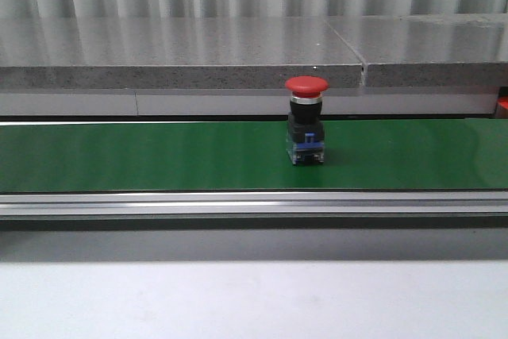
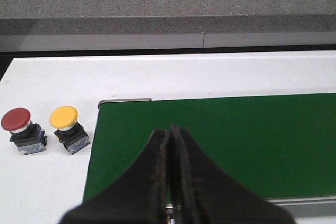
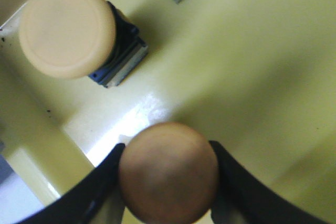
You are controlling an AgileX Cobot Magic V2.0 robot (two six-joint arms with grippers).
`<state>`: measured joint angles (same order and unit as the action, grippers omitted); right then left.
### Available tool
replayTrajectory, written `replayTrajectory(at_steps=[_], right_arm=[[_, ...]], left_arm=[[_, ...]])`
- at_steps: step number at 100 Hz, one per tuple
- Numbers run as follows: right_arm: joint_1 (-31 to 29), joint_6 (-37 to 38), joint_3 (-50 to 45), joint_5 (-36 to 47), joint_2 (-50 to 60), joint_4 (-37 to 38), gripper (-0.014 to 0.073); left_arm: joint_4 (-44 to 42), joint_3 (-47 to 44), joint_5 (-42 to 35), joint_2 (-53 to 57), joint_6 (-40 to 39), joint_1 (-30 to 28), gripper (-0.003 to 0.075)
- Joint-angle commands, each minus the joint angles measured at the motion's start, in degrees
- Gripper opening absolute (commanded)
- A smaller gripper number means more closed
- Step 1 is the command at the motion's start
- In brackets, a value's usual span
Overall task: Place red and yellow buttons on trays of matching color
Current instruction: 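Lower the yellow button into the yellow tray and open the right gripper, then move the right gripper onto the red button at the belt's end and close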
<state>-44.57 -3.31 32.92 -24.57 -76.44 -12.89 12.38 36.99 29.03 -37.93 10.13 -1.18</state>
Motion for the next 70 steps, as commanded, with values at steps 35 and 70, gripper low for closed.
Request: replayTrajectory(at_steps=[35, 70], right_arm=[[0.0, 0.0, 3.5, -3.9, 1.6, -0.7, 0.0645], [0.7, 0.0, 3.6, -5.2, 13.7, -0.8, 0.0644]], left_arm=[[0.9, 1.6, -4.2, 0.0, 0.0, 0.4, -0.0020], [0.9, 1.6, -4.2, 0.0, 0.0, 0.4, -0.0020]])
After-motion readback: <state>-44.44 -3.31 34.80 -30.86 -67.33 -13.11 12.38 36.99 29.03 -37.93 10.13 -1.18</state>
